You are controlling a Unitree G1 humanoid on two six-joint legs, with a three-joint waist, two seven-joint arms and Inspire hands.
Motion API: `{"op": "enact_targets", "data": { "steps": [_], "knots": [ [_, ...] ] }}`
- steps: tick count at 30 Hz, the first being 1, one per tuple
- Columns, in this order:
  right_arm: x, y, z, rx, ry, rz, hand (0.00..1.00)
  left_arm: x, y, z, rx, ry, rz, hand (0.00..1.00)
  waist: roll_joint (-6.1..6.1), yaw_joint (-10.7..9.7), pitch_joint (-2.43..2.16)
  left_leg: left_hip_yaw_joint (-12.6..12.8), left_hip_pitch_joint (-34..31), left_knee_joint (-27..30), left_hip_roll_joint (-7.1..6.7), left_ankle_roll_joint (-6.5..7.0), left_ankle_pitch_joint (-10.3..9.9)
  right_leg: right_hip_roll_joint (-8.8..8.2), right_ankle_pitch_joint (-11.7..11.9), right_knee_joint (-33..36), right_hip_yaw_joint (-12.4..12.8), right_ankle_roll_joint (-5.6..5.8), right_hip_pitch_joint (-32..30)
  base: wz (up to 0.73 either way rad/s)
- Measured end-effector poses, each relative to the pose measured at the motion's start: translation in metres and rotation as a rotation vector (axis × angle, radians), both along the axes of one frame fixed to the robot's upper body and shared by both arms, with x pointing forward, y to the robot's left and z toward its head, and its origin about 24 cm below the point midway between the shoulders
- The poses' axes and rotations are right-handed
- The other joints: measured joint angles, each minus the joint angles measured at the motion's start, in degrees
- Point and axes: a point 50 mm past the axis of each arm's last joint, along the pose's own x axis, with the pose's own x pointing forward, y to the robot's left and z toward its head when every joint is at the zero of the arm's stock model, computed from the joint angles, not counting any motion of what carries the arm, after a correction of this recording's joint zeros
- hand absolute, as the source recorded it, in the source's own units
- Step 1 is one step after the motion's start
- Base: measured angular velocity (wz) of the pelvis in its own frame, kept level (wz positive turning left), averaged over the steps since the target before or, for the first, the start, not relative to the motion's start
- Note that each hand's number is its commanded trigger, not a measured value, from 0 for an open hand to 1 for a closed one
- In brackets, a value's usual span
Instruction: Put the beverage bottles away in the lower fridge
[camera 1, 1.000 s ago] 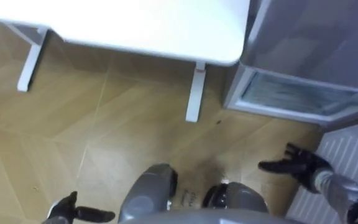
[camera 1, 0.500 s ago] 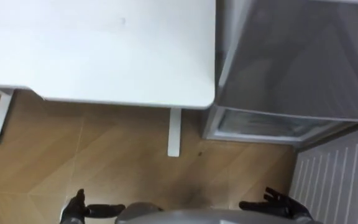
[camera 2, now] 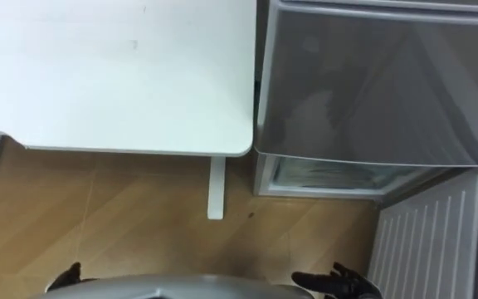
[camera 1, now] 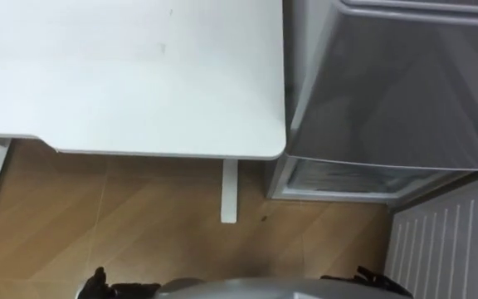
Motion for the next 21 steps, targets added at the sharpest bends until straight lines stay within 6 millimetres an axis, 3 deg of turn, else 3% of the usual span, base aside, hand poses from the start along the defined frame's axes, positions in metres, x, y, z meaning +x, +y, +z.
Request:
{"op": "enact_targets", "data": {
  "steps": [5, 13, 15, 21],
  "knots": [
    [0.000, 0.007, -0.002, 0.016, 0.001, -0.010, 0.00, -0.001, -0.007, -0.002, -0.025, -0.006, 0.027, 0.00, -0.29, 0.45, -0.06, 1.64, 0.96, -0.55, 0.32, 0.00, 0.00, 0.33, 0.00, 0.06, 3.92, 0.00, -0.01, -0.14],
    [0.002, -0.001, -0.001, -0.077, 0.032, -0.018, 0.00, 0.004, -0.006, -0.002, -0.017, -0.005, 0.008, 0.00, -0.20, 0.04, -0.04, 2.91, 0.91, 0.29, 0.40, 0.00, 0.00, 0.37, 0.03, 0.15, 5.43, -0.04, -0.20, -0.10],
    [0.008, -0.003, 0.000, -0.114, 0.022, 0.009, 0.00, 0.005, -0.007, -0.002, -0.015, -0.002, -0.017, 0.00, -0.08, -0.07, -0.06, 3.28, 0.79, 0.67, 0.47, 0.01, 0.00, 0.39, 0.09, 0.25, 5.70, -0.13, -0.34, -0.09],
    [0.057, -0.021, 0.018, -0.279, -0.167, -0.016, 0.00, 0.014, -0.007, -0.001, -0.001, -0.013, -0.061, 0.00, 0.05, -1.72, -0.25, 3.85, -0.11, 1.41, 0.63, 0.40, 0.26, 0.50, 0.77, 0.88, 6.26, -0.15, -1.37, -0.05]
  ]
}}
